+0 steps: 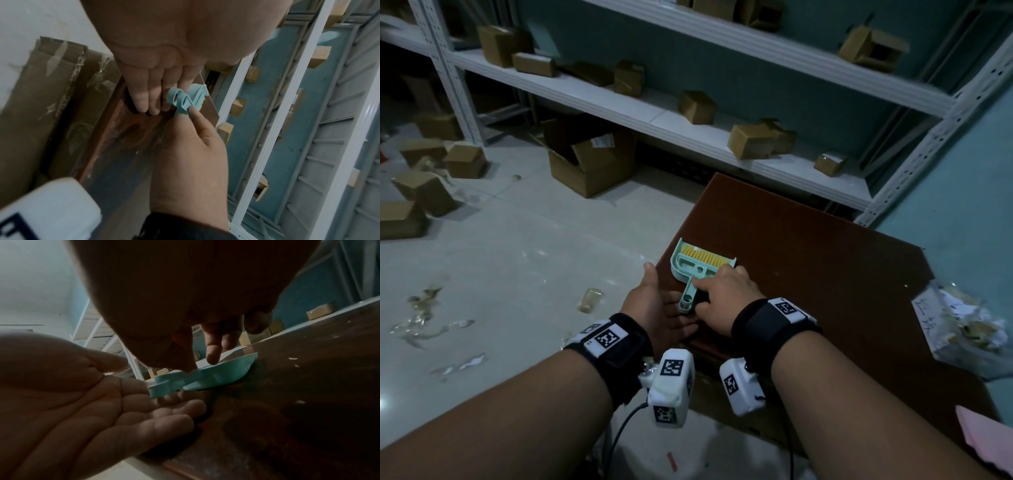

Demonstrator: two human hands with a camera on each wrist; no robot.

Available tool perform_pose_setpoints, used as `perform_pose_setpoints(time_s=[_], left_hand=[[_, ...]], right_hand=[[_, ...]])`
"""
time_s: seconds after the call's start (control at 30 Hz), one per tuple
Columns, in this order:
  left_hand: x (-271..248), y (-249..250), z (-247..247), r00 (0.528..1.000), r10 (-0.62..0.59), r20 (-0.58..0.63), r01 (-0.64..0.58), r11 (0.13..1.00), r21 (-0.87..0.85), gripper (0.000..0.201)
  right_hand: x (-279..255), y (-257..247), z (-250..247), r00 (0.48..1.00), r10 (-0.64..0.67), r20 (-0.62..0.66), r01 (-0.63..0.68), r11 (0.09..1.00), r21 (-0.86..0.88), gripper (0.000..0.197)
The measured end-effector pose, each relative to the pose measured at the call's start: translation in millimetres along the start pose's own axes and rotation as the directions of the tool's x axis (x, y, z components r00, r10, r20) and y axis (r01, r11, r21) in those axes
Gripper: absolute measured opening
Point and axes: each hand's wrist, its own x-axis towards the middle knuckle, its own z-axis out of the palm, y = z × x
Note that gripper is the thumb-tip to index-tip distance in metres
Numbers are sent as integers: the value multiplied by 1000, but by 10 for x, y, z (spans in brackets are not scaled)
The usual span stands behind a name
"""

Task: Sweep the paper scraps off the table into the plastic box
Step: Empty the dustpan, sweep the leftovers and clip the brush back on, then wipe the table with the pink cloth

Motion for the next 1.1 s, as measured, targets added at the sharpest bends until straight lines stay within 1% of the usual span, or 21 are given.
perform_pose_setpoints(time_s=[0.07,0.13,0.27,0.4,0.47,0.5,0.53,0.57,0.6,0.63,0.7,0.73,0.77,0.83,0.9,0.93,0.97,1.0,1.07,1.1], left_hand=[[-19,9,-18,1000,11,8,-11,1000,27,98],[-30,20,-45,999,49,-8,-48,996,76,101],[-83,48,-55,990,139,-28,-130,970,203,98],[-230,73,17,976,212,-39,-183,912,367,91],[-299,89,86,953,294,-76,-228,858,460,87],[-341,91,136,928,364,-82,-268,802,534,85],[-377,97,178,895,439,-76,-302,722,622,81],[-417,97,218,854,518,-46,-346,632,694,77],[-448,83,276,816,578,4,-398,557,730,74],[-480,67,330,796,603,47,-445,531,721,71],[-549,-31,492,792,600,112,-499,532,684,71],[-604,-91,592,789,592,164,-521,502,691,66],[-627,-147,663,779,586,224,-538,441,719,58],[-616,-286,842,750,549,368,-579,277,767,46],[-552,-411,982,748,477,461,-559,80,825,42],[-511,-462,1038,760,442,476,-526,-12,850,42],[-469,-506,1089,776,413,476,-489,-82,869,41],[-432,-545,1137,790,388,475,-462,-132,877,40],[-373,-593,1193,805,345,483,-426,-229,875,40],[-334,-611,1199,813,323,484,-404,-284,869,40]], right_hand=[[-22,14,16,1000,0,-5,0,1000,17,59],[-82,53,3,1000,0,-29,2,998,62,63],[-365,288,-70,990,34,-138,-4,978,210,62],[-798,707,-81,967,106,-231,-37,957,287,57],[-1013,962,-45,947,170,-274,-78,945,317,56],[-1129,1104,-11,931,207,-299,-99,936,338,54],[-1230,1245,34,912,250,-326,-123,923,366,54],[-1324,1388,90,887,298,-352,-147,906,397,53],[-1429,1539,145,861,349,-370,-175,886,430,52],[-1514,1674,211,836,398,-379,-201,863,463,51],[-1684,1968,359,783,499,-371,-269,810,522,51],[-1770,2113,432,758,542,-363,-301,784,542,50],[-1837,2235,496,733,579,-358,-331,763,556,50],[-2013,2482,599,681,651,-336,-418,722,551,50],[-2167,2700,710,655,699,-286,-541,699,468,53],[-2224,2802,779,645,720,-255,-599,684,417,57],[-2258,2884,842,632,743,-219,-648,662,377,61],[-2272,2958,906,614,768,-180,-685,632,361,64],[-2254,3041,987,577,811,-92,-759,575,304,60],[-2245,3032,989,576,816,-49,-777,566,274,55]])
